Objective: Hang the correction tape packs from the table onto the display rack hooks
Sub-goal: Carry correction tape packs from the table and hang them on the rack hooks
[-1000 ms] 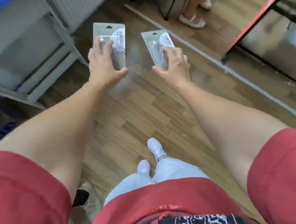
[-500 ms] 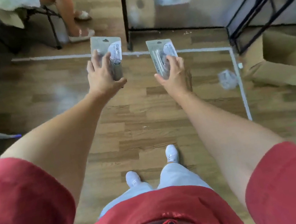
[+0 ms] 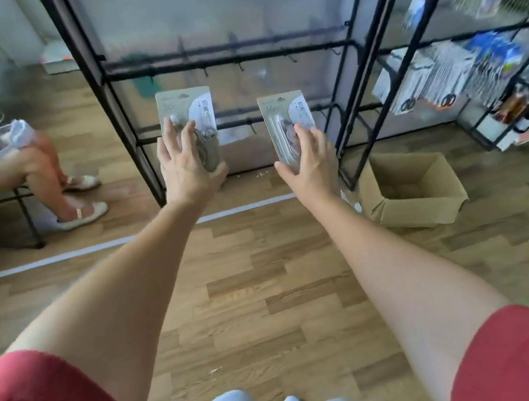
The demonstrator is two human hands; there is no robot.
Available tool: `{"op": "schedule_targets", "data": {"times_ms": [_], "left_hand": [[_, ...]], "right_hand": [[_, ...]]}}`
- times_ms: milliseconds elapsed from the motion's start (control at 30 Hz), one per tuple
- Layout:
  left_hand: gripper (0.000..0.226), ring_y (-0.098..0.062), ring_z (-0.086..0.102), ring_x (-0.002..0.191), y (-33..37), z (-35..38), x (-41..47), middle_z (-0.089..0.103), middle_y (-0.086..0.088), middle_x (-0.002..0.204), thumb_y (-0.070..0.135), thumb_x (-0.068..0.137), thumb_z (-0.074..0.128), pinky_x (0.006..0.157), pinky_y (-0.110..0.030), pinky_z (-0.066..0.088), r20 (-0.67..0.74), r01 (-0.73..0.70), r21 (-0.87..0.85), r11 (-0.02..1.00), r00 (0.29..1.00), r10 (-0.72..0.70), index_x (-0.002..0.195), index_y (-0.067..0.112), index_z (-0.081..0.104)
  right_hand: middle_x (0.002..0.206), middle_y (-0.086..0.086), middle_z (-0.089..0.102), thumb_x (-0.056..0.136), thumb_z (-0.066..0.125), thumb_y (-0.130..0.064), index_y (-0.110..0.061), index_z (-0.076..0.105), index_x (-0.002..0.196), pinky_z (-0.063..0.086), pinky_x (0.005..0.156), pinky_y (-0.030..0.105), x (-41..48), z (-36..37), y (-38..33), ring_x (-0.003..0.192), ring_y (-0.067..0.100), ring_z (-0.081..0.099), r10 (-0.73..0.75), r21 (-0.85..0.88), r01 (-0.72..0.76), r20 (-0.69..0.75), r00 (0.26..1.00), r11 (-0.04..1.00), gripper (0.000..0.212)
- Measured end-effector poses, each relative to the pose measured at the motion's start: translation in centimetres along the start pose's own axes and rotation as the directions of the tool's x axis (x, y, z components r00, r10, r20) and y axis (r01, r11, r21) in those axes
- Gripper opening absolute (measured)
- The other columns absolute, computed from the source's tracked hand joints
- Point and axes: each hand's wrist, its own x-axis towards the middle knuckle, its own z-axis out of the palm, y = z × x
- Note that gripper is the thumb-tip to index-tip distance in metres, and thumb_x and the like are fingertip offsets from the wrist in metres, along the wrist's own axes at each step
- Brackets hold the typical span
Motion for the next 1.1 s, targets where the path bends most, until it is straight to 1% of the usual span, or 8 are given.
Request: {"op": "schedule_targets", "data": {"times_ms": [167,333,433,567,733,867,1000,1100], "left_hand": [[0.085,-0.037,0.004,0.144,3.6,0.4,8.6,0.003,-0.015,0.158,0.027,0.078,0.072,0.118,-0.049,0.012,-0.075,-0.095,0.012,0.995,0.993,0.096,0.148,0.016,0.026],[0.089,-0.034,0.001,0.144,6.1,0.8,18.8,0.000,-0.012,0.159,0.030,0.078,0.071,0.119,-0.048,0.009,-0.137,-0.177,0.045,0.983,0.974,0.182,0.151,0.018,0.021],[0.089,-0.034,0.000,0.145,7.6,0.9,24.8,-0.001,-0.012,0.159,0.030,0.079,0.071,0.119,-0.047,0.008,-0.168,-0.212,0.056,0.976,0.961,0.218,0.151,0.019,0.020],[0.088,-0.038,0.008,0.142,9.1,0.5,32.4,0.005,-0.016,0.158,0.025,0.074,0.075,0.116,-0.051,0.016,-0.244,-0.254,0.022,0.967,0.937,0.251,0.148,0.014,0.028],[0.085,-0.035,0.006,0.142,11.0,1.1,40.1,0.004,-0.014,0.159,0.024,0.076,0.073,0.116,-0.052,0.016,-0.290,-0.267,0.005,0.964,0.922,0.257,0.148,0.015,0.028],[0.086,-0.034,0.003,0.143,12.5,2.5,45.8,0.002,-0.011,0.159,0.026,0.077,0.072,0.117,-0.054,0.015,-0.328,-0.259,0.014,0.966,0.911,0.249,0.149,0.017,0.026],[0.086,-0.032,-0.002,0.144,14.5,4.3,50.7,-0.002,-0.007,0.160,0.030,0.080,0.070,0.117,-0.052,0.008,-0.369,-0.257,0.043,0.966,0.894,0.254,0.150,0.020,0.021],[0.087,-0.032,-0.008,0.145,16.1,5.3,54.2,-0.008,-0.005,0.160,0.031,0.082,0.069,0.116,-0.051,0.004,-0.392,-0.258,0.079,0.963,0.880,0.268,0.152,0.023,0.016]], "right_hand": [[0.147,0.017,0.034,0.087,0.065,-0.036,-0.010,0.039,0.143,0.034,0.105,0.048,9.4,-1.7,0.3,0.129,0.037,0.036,-0.070,-0.008,0.070,-0.117,0.991,0.998,0.067],[0.147,0.019,0.035,0.087,0.065,-0.034,-0.009,0.040,0.143,0.034,0.104,0.048,19.7,-2.0,-0.4,0.128,0.039,0.038,-0.161,-0.029,0.159,-0.236,0.958,0.987,0.066],[0.146,0.020,0.036,0.087,0.066,-0.034,-0.009,0.042,0.142,0.036,0.103,0.051,26.3,-1.7,-1.2,0.128,0.040,0.039,-0.163,-0.017,0.166,-0.310,0.937,0.986,0.065],[0.142,0.022,0.042,0.084,0.070,-0.033,-0.006,0.047,0.138,0.038,0.101,0.054,33.9,-1.3,-2.4,0.124,0.041,0.043,-0.185,0.001,0.203,-0.403,0.896,0.979,0.065],[0.137,0.024,0.047,0.078,0.075,-0.030,-0.005,0.050,0.134,0.046,0.095,0.056,42.4,-0.7,-2.3,0.119,0.044,0.049,-0.217,0.012,0.251,-0.468,0.857,0.968,0.066],[0.138,0.023,0.046,0.080,0.072,-0.033,-0.006,0.050,0.134,0.045,0.095,0.058,48.7,-0.3,-1.7,0.121,0.044,0.047,-0.245,0.031,0.299,-0.497,0.832,0.954,0.064],[0.137,0.024,0.046,0.080,0.074,-0.030,-0.006,0.050,0.134,0.044,0.096,0.057,54.7,-0.2,-0.5,0.122,0.043,0.046,-0.290,0.015,0.350,-0.527,0.799,0.937,0.064],[0.138,0.023,0.046,0.084,0.063,-0.041,-0.007,0.050,0.134,0.041,0.098,0.055,59.0,-0.4,-0.2,0.122,0.043,0.047,-0.304,0.032,0.391,-0.571,0.763,0.920,0.062]]}}
